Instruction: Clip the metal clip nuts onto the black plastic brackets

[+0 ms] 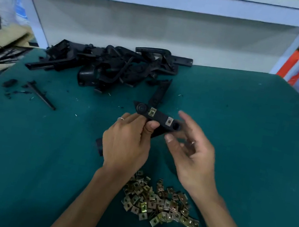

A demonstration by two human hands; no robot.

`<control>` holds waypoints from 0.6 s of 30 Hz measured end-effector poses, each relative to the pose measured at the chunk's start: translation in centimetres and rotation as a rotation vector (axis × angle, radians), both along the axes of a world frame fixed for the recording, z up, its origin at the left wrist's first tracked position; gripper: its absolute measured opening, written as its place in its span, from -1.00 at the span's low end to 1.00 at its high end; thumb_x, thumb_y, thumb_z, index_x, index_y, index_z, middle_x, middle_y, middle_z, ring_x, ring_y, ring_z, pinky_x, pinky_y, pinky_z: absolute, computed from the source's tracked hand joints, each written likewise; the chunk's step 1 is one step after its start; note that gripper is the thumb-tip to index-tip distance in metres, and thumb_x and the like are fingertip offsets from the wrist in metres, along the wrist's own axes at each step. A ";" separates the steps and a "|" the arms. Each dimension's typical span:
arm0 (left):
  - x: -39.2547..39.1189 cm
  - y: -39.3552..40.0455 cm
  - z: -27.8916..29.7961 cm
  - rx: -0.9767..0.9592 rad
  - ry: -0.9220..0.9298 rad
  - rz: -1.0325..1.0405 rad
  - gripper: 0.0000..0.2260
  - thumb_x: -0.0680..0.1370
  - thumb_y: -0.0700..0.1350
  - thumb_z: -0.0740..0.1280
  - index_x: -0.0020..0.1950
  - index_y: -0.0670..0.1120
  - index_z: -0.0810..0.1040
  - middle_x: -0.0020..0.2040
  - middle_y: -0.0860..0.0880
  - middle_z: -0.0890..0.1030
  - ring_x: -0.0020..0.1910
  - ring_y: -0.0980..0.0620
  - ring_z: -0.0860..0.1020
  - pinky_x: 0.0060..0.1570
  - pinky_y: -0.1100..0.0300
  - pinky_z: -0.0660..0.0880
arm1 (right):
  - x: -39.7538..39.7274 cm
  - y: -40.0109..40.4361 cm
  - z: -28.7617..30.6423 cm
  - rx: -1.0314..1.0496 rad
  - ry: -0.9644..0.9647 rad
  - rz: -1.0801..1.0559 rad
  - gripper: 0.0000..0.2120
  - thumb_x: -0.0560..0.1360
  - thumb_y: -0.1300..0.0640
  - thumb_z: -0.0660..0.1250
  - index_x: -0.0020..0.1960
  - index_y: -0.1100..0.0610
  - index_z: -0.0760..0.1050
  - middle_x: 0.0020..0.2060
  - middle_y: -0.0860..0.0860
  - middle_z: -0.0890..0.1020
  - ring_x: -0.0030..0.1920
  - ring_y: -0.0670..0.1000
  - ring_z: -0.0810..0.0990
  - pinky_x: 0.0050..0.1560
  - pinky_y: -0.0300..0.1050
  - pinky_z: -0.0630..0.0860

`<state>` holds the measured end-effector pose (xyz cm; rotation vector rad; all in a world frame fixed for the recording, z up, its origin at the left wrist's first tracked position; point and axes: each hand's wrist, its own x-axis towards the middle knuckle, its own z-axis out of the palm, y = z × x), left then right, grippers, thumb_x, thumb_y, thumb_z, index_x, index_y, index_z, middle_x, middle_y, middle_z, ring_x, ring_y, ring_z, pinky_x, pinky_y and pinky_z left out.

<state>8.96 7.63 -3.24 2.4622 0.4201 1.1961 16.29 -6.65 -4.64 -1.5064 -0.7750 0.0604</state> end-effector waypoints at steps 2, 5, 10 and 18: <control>-0.6 -1.4 0.6 0.018 0.002 -0.033 -0.70 0.68 0.13 0.12 -0.23 0.10 0.22 -0.29 0.22 0.27 -0.32 0.09 0.30 -0.41 0.31 0.01 | -0.5 -1.1 1.1 -0.030 -0.228 -0.108 -0.64 0.57 0.20 0.46 0.35 0.12 0.55 0.11 -0.08 0.65 0.14 -0.04 0.64 0.05 -0.19 0.59; -1.7 -3.6 1.2 0.008 0.029 -0.067 -0.67 0.66 0.06 0.17 -0.28 0.00 0.39 -0.32 0.17 0.38 -0.34 0.01 0.43 -0.42 0.30 0.03 | -1.3 -3.2 2.3 -0.144 -0.560 -0.232 -0.83 0.59 0.21 0.43 0.17 0.22 0.63 -0.03 -0.01 0.64 -0.03 -0.01 0.63 -0.06 -0.02 0.57; -2.5 -7.2 2.3 -0.068 0.090 -0.076 -0.66 0.66 -0.01 0.22 -0.29 -0.06 0.48 -0.33 0.04 0.54 -0.36 -0.09 0.49 -0.45 0.25 0.07 | -1.8 -6.8 2.7 -0.324 -0.870 -0.508 -0.85 0.61 0.20 0.38 0.10 0.25 0.65 -0.05 0.03 0.65 -0.18 0.09 0.61 -0.28 0.06 0.56; -0.1 -17.0 4.4 -0.514 -0.008 -0.390 -0.67 0.67 -0.10 0.25 -0.30 0.03 0.31 -0.40 0.17 0.45 -0.41 0.21 0.39 -0.39 0.28 0.24 | -7.3 -14.7 3.6 -0.238 0.070 -0.571 -0.42 0.51 -0.14 0.41 0.45 0.04 0.38 0.11 -0.15 0.63 -0.15 -0.18 0.65 -0.09 -0.19 0.58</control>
